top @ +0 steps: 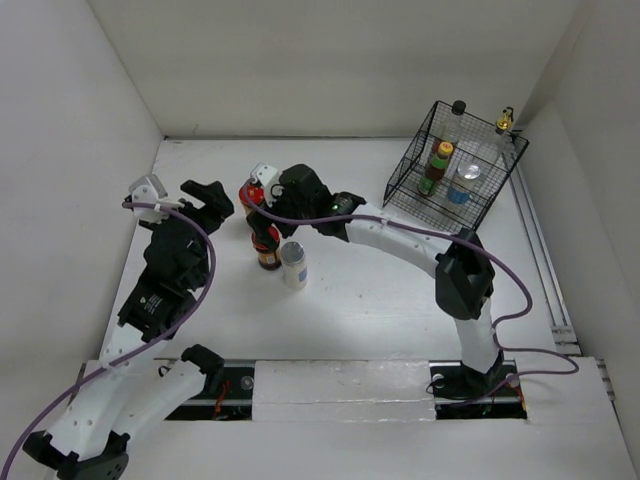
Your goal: Organize the condiment bottles
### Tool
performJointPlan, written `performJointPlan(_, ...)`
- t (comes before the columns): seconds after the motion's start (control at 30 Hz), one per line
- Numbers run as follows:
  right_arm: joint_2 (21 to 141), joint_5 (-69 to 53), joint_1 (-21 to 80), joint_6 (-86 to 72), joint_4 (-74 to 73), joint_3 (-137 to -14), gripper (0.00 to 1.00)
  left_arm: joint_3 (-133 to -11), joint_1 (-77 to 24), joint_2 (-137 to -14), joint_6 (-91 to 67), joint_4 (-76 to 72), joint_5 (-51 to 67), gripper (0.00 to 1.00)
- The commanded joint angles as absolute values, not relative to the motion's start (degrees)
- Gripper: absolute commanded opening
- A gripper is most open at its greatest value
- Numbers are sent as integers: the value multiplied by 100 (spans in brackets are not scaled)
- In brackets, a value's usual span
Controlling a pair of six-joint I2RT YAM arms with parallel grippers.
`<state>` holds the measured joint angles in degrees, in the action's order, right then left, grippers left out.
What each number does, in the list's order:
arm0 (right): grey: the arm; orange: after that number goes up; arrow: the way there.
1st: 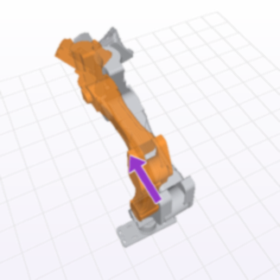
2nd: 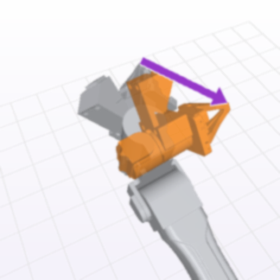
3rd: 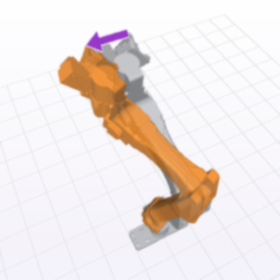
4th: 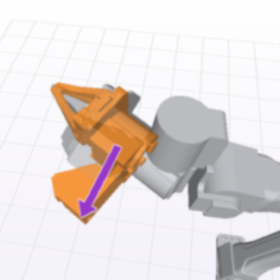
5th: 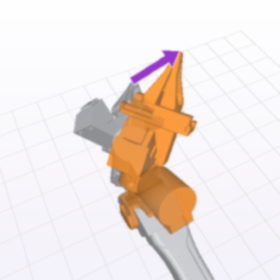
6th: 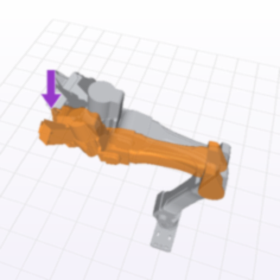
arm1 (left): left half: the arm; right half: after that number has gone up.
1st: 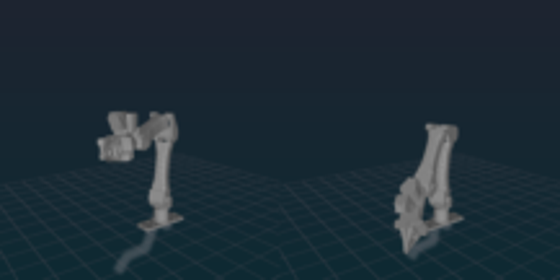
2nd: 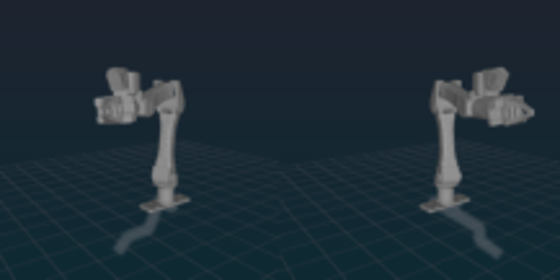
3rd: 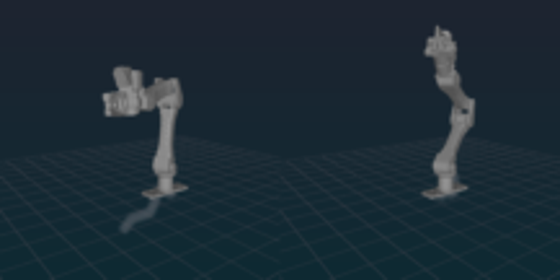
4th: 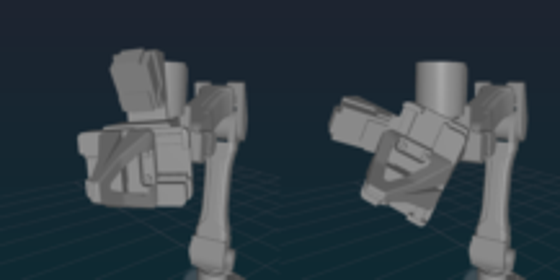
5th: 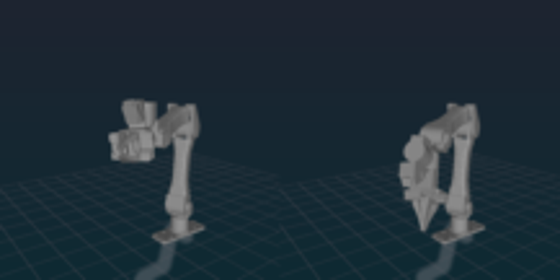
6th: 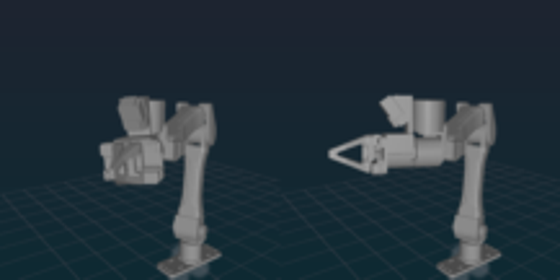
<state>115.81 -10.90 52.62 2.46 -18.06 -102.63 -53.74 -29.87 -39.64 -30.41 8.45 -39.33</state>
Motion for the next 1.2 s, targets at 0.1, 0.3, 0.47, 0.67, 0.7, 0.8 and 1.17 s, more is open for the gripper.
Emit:
performJointPlan(0.1,11927,-967,5423,325,-2082,-10713,99,-5414,-2962,-3647,-2918,589,-4236,72)
performJointPlan(0.3,12199,-967,5476,325,-2136,-10837,99,-5414,-2962,-3647,-2918,589,-4184,72)
performJointPlan(0.47,12252,-836,5476,272,-2074,-10890,94,-5414,-2962,-3647,-2865,589,-4079,72)
performJointPlan(0.67,11883,-712,5476,105,-1224,-10372,71,-5414,-2962,-3647,-2865,536,-3973,72)
performJointPlan(0.7,11822,-712,5476,27,-1135,-10319,69,-5362,-2962,-3647,-2865,536,-3903,72)
performJointPlan(0.8,11628,-650,5476,-87,-863,-10205,61,-5361,-2962,-3700,-2865,536,-3797,72)
performJointPlan(1.17,10547,-765,5318,-553,606,-9589,56,-5361,-2962,-3700,-2813,483,-3683,72)
